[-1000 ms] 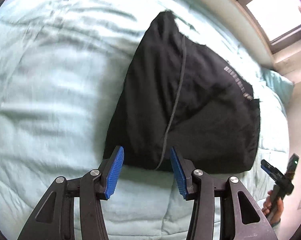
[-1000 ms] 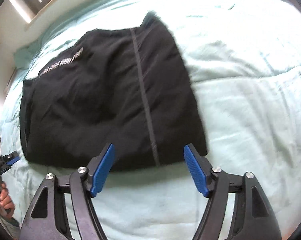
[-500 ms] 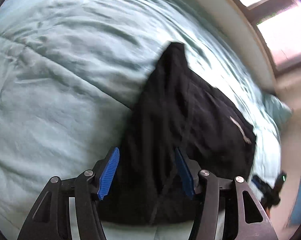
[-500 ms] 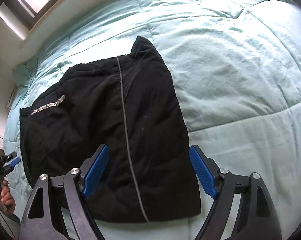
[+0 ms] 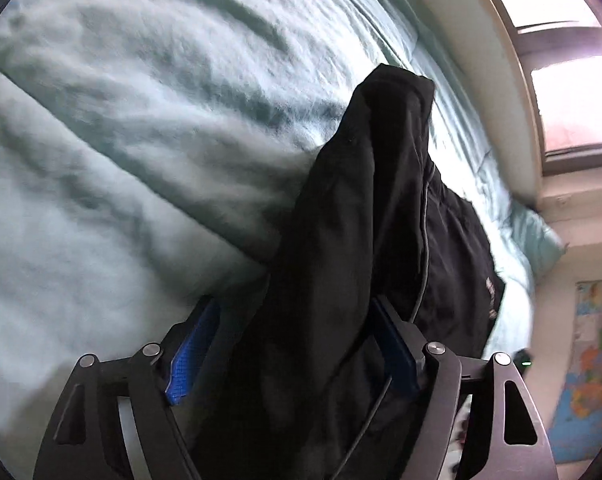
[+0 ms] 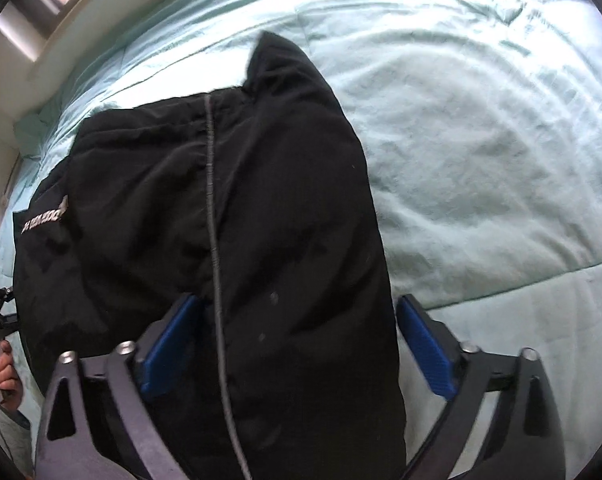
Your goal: Fold large clothes
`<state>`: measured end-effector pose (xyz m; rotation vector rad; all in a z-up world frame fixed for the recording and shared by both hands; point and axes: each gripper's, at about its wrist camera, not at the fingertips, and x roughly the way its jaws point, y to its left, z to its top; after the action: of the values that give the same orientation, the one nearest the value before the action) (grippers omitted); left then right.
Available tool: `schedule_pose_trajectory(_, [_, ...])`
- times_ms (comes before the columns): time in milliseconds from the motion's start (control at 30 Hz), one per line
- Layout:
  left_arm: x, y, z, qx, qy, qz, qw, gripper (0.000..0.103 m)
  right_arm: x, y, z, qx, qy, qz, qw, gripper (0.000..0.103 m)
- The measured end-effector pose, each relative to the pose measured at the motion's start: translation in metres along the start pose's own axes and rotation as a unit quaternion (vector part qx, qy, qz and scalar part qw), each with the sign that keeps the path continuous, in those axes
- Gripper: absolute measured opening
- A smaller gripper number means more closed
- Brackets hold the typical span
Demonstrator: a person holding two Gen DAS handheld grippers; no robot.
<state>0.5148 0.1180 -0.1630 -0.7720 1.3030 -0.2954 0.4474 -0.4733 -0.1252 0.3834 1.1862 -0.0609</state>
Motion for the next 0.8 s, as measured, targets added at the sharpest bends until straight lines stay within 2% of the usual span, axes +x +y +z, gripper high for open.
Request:
schedule_pose_trajectory(133, [0.015,0.006,0.008,0.001,0.012,-0.033,0.9994,0.086,0.026,-0.024,0.008,0.052,0.036,0.093,0.994,0.103])
schedule_pose_trajectory(200, [0.021,0.007,0.011,0.001,0.017,-0.041,0.9990,0.090,0.035,-0.032,0.013,0.063,0.043,0.122,0.990,0.103])
schedule_pose_trajectory(300, [0.032,0.002,0.017,0.005,0.022,-0.045,0.9987,0.096,0.045,-0.035,0.018,0.054,0.050,0.143,0.987,0.103])
schedule_pose_trajectory(433, [0.036,-0.011,0.018,0.036,0.017,-0.026,0.9989,0.097,0.052,-0.034,0.025,0.040,0.055,0.151,0.986,0.103])
schedule_pose_trajectory(467, [0.036,-0.015,0.017,0.044,0.012,-0.020,0.9987,0.095,0.053,-0.033,0.024,0.037,0.053,0.152,0.986,0.103])
schedule_pose_trajectory(500, [0.033,-0.020,0.014,0.058,0.003,-0.021,0.9981,0.080,0.052,-0.032,0.024,0.034,0.050,0.152,0.986,0.103])
schedule_pose_trajectory(533, [0.032,-0.026,0.013,0.067,0.001,-0.033,0.9972,0.050,0.051,-0.029,0.024,0.028,0.046,0.153,0.987,0.098])
schedule_pose_trajectory(567, [0.029,-0.033,0.010,0.071,0.001,-0.046,0.9965,0.047,0.049,-0.027,0.024,0.024,0.043,0.162,0.985,0.089])
schedule_pose_trajectory(600, [0.027,-0.039,0.008,0.078,-0.006,-0.034,0.9964,0.044,0.048,-0.025,0.024,0.025,0.045,0.193,0.980,0.072])
schedule_pose_trajectory(633, [0.025,-0.048,0.004,0.093,-0.012,-0.019,0.9954,0.039,0.045,-0.023,0.023,0.023,0.044,0.193,0.980,0.071])
schedule_pose_trajectory(700, [0.022,-0.063,-0.002,0.109,-0.022,0.001,0.9939,0.037,0.039,-0.016,0.023,-0.002,0.042,0.183,0.982,0.069])
schedule_pose_trajectory(800, [0.024,-0.074,-0.006,0.117,-0.030,0.030,0.9923,0.040,0.046,-0.020,0.026,0.014,0.047,0.194,0.980,0.070])
